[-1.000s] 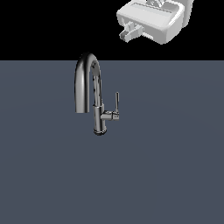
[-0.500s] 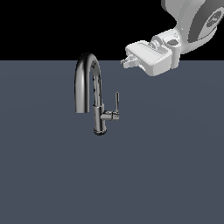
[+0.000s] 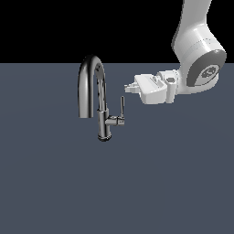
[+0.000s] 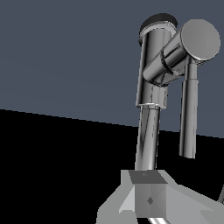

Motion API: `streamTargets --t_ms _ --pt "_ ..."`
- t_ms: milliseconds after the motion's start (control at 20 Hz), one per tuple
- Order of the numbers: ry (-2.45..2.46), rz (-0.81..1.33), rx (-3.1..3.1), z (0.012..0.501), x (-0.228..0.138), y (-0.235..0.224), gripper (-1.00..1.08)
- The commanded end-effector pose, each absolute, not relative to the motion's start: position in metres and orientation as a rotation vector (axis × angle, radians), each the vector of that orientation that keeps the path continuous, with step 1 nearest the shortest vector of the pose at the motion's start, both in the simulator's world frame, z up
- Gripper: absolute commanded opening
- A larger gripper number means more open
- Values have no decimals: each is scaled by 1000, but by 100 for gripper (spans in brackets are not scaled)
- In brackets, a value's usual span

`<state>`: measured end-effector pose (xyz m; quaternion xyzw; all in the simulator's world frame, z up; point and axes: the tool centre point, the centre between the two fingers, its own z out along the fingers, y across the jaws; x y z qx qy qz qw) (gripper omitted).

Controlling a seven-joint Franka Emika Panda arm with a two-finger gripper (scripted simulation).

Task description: Turn on the faucet by rotating a designated handle.

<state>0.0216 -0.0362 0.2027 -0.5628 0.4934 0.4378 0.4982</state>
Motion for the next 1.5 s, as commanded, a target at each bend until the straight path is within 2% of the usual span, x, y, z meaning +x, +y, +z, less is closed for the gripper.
streamTargets --t_ms 0,350,800,1450 --pt "1214 1079 -1287 189 24 -33 -100" --pt "1245 1112 -1161 166 26 -26 -100" --pt "1250 1118 -1136 161 26 -24 -100" --pt "1250 1118 -1135 166 -15 -19 -100"
